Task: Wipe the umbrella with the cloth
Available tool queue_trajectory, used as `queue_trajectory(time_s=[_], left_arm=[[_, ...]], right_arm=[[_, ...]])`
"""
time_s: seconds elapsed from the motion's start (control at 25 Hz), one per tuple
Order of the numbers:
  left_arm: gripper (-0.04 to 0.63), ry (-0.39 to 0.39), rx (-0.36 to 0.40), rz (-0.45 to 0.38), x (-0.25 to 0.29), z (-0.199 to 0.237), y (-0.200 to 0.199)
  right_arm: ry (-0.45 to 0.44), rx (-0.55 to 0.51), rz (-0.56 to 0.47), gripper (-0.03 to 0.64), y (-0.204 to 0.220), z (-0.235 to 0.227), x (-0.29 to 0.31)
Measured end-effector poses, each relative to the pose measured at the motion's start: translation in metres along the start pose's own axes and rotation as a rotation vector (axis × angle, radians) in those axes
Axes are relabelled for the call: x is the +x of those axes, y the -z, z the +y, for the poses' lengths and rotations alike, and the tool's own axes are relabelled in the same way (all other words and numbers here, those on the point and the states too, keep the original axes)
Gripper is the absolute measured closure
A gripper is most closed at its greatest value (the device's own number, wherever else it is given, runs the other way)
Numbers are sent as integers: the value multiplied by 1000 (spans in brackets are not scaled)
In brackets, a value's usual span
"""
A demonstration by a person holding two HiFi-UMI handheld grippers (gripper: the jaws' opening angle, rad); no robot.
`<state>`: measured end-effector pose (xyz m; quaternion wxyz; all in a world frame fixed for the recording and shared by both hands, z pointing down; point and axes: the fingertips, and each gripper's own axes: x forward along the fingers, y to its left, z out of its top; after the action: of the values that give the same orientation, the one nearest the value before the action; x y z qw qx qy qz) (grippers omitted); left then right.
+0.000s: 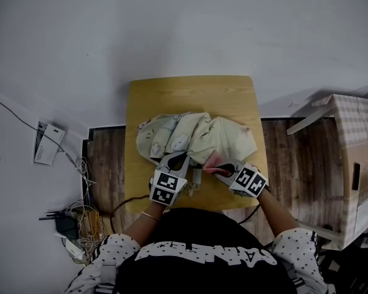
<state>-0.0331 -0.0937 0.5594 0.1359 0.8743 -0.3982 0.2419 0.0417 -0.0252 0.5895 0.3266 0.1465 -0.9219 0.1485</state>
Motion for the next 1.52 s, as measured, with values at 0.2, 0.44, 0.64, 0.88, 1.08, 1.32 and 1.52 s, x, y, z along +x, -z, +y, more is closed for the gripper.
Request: queue_trajectory(time_s=[0.2, 0.44, 0.64, 0.88, 1.08, 1.32, 1.52], left_arm=[[591, -3, -13, 4, -1, 1, 4], [591, -11, -10, -4, -2, 3, 2], [591, -10, -14, -2, -2, 3, 3], [591, -9, -17, 3, -2, 3, 4], [591, -8, -23, 10, -1, 5, 5], [591, 0, -24, 18, -1, 4, 7], [591, 10, -25, 24, -1, 5, 8]], right_arm=[[-75, -15, -38, 583, -9, 13, -7], [65, 36, -247, 583, -52, -38, -42], [322, 52, -308, 583, -69, -102, -73], [469, 16, -228, 583, -64, -147, -83], [463, -46, -120, 583, -49, -157, -65], [398, -60, -32, 583, -22, -147, -43], [362, -50, -2, 583, -9, -138, -39]])
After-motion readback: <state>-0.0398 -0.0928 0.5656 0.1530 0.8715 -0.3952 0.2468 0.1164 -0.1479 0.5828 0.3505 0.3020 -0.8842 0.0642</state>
